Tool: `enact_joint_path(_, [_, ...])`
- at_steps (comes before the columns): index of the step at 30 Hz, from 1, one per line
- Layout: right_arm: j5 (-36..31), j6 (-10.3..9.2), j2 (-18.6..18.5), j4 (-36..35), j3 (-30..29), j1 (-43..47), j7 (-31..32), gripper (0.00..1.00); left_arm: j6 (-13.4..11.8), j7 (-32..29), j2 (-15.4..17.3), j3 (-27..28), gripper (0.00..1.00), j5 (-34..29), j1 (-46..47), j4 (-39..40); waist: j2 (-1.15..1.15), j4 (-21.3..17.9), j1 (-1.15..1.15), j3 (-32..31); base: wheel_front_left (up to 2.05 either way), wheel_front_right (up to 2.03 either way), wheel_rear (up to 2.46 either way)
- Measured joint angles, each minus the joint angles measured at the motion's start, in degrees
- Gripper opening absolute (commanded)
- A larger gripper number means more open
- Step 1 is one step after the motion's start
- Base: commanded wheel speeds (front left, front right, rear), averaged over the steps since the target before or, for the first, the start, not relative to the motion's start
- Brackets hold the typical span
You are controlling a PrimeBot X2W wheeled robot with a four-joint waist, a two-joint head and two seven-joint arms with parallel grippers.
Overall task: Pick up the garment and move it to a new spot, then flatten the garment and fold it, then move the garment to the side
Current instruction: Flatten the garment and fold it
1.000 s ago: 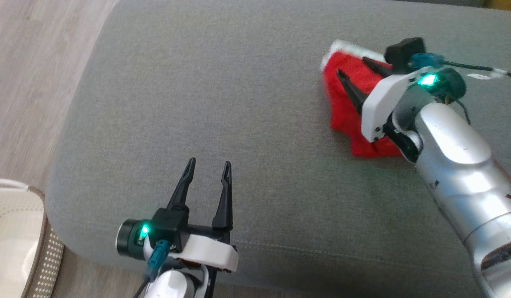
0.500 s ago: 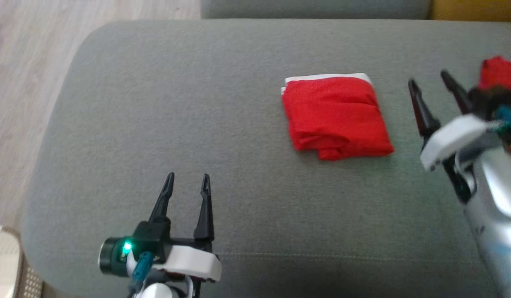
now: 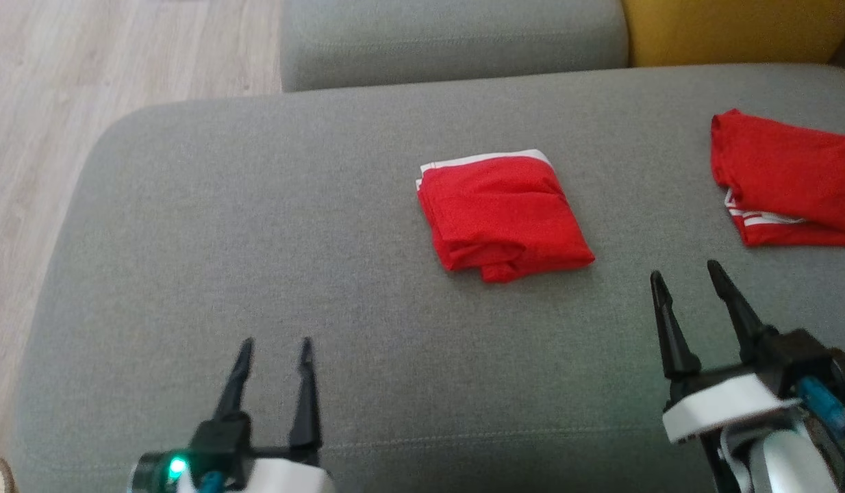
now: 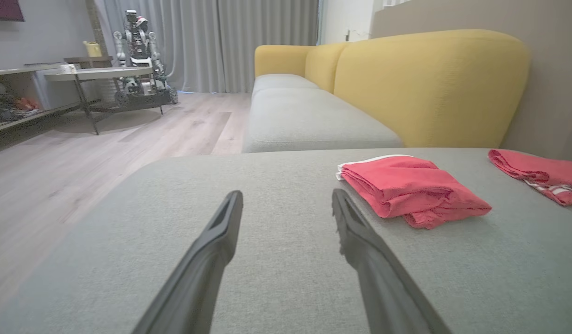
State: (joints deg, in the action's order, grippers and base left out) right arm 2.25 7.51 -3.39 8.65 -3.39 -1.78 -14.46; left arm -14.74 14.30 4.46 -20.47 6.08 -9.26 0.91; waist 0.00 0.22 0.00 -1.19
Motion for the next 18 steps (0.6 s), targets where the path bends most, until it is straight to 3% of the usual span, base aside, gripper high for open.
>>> enact_joint_path(7, [2.67, 0.00, 0.56, -3.38, 1.13, 5.52, 0.00, 1.00, -0.68, 0.00, 0.02, 2.78, 1.00, -0.90, -3.14, 1.98, 0.00, -0.20, 0.00, -1.57, 0.00, 0.00, 0.00])
enact_joint_path(18, [3.80, 0.00, 0.74, -3.77, 1.79, 6.17, 0.00, 1.00, 0.69, 0.00, -0.01, 3.25, 1.00, -2.40, -3.72, 2.55, 0.00, 0.75, 0.00, -1.35, 0.00, 0.00, 0.00])
